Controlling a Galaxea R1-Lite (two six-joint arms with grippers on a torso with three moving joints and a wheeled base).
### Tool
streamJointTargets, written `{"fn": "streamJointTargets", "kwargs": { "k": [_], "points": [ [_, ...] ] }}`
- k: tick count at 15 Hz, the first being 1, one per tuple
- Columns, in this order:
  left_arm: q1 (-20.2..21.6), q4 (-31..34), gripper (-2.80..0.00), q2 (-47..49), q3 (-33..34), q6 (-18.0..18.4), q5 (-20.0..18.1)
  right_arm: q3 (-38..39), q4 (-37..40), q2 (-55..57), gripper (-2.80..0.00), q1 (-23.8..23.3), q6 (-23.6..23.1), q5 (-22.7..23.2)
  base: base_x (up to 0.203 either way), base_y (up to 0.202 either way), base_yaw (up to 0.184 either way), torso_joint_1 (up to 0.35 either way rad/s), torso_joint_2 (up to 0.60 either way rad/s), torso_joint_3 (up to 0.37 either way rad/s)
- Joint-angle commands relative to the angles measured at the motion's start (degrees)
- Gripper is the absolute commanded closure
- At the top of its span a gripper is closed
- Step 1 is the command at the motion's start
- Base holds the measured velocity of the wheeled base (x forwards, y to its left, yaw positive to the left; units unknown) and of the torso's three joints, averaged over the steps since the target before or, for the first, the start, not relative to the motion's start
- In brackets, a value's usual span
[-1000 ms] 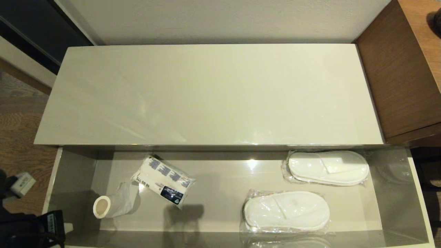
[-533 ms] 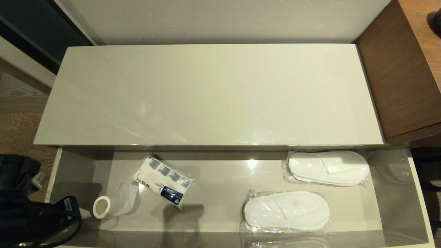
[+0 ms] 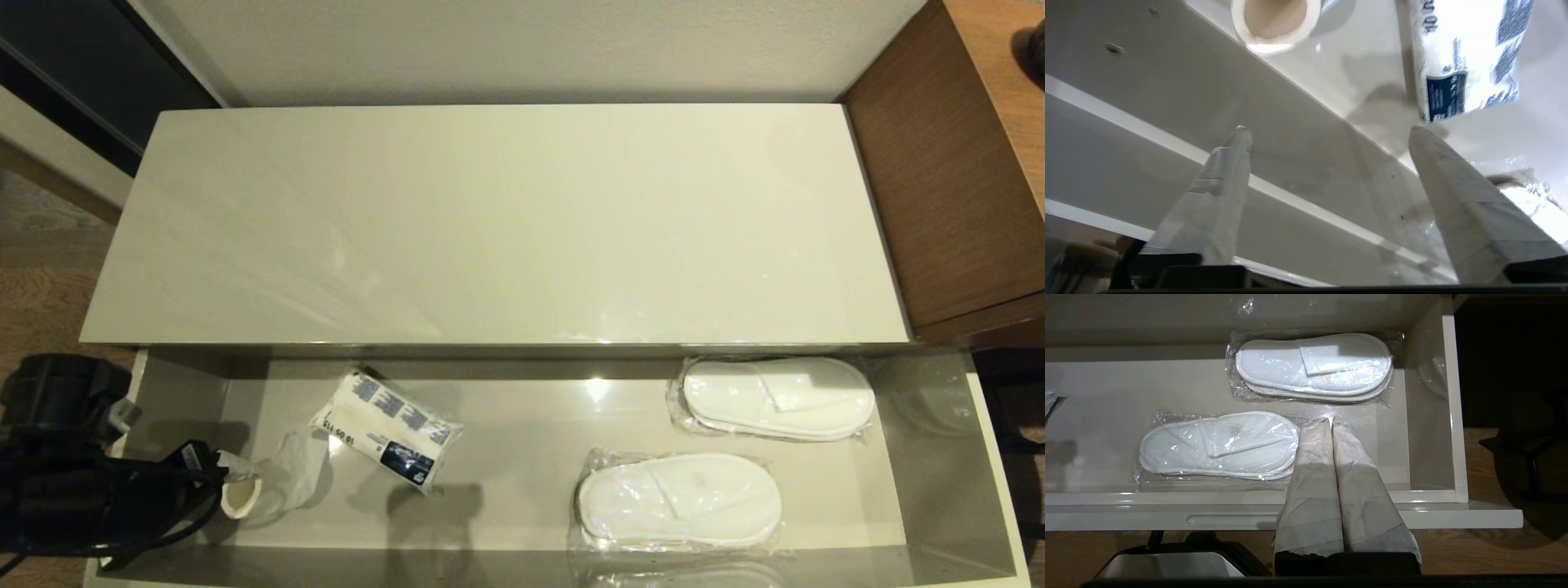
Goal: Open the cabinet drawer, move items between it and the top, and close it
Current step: Take out the roll paper from the drawer
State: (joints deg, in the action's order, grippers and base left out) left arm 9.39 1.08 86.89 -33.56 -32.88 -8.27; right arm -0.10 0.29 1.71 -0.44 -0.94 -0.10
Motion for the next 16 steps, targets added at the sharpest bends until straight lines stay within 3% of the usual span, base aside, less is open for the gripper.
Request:
{"fn": "streamJointTargets", "kwargs": {
  "k": [1,6,12,16],
  "points": [
    [0.02,-1.94,-2.80,2.71,0.11,-0.32,-0.21,0.01,0.04,0.13,0.00,0.00,-0.03,0.01,0.000,0.000,0.000,0.000,0.00,0.000],
    [0.02,-5.69,-2.80,5.18,-0.06,-0.34,-0.35,0.01,-0.03,0.14,0.00,0.00,-0.03,0.01,0.000,0.000,0.000,0.000,0.00,0.000],
    [-0.83,-7.76,-2.80,-2.41,-0.31,0.15,-4.47,0.01,0.03,0.05,0.00,0.00,-0.03,0.01,0.000,0.000,0.000,0.000,0.00,0.000],
    [-0.86,-7.93,-2.80,-2.59,-1.28,0.08,-4.13,0.01,-0.01,0.14,0.00,0.00,-0.03,0.01,0.000,0.000,0.000,0.000,0.00,0.000]
  ]
}}
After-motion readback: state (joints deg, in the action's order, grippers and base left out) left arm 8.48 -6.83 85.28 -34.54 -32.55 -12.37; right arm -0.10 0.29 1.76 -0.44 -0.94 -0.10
